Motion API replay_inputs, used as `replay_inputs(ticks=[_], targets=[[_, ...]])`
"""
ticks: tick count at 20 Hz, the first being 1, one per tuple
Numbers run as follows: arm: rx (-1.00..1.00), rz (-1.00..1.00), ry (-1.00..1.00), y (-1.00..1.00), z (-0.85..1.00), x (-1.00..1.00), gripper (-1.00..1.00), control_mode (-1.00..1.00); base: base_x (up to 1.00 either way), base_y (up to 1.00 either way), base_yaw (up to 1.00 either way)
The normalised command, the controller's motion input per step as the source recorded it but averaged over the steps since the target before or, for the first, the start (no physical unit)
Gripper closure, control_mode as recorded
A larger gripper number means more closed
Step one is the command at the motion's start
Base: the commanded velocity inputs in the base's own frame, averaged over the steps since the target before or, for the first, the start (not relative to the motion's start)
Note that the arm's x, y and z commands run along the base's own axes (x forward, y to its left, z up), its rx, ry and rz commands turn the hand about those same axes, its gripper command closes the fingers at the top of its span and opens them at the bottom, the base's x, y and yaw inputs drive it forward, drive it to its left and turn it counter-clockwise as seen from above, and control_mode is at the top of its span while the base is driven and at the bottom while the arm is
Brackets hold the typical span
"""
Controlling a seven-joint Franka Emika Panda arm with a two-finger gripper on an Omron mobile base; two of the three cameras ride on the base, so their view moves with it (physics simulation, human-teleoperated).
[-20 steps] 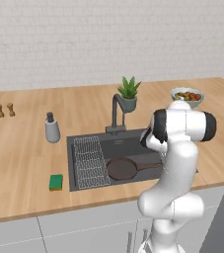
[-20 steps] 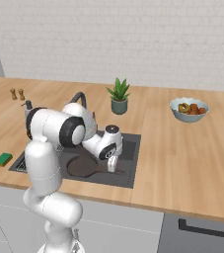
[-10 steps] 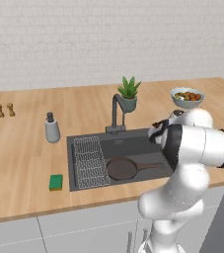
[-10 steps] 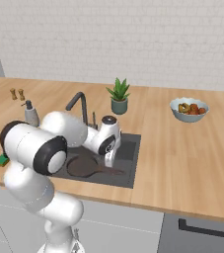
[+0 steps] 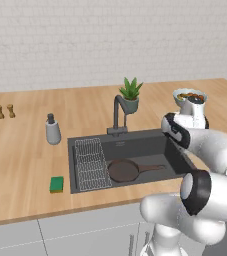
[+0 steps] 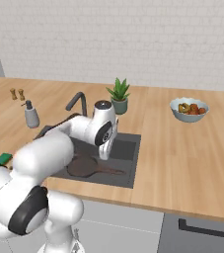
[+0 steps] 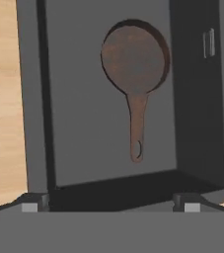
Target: Pick the pan and sponge and place them into the sink. Then turn on the water.
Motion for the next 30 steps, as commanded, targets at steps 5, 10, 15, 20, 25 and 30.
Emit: replay_inputs(ticks=[5, 10, 15, 20, 25, 30], targets=[[0.00, 0.03, 0.00, 0.03, 0.73, -0.98, -1.00, -1.00, 0.00, 0.00, 0.00], [-0.10, 0.31, 0.02, 0.17, 0.71, -0.63, -1.00, -1.00, 0.00, 0.00, 0.00], [-0.21, 0.62, 0.11, 0.29, 0.55, -0.47, -1.00, -1.00, 0.00, 0.00, 0.00], [-0.22, 0.80, 0.08, 0.35, 0.14, -0.68, -1.00, -1.00, 0.00, 0.00, 0.00], [-0.18, 0.77, 0.07, 0.62, -0.02, -0.45, -1.00, -1.00, 0.00, 0.00, 0.00], [-0.05, 0.37, 0.03, 0.72, -0.13, -0.02, -1.00, -1.00, 0.00, 0.00, 0.00]])
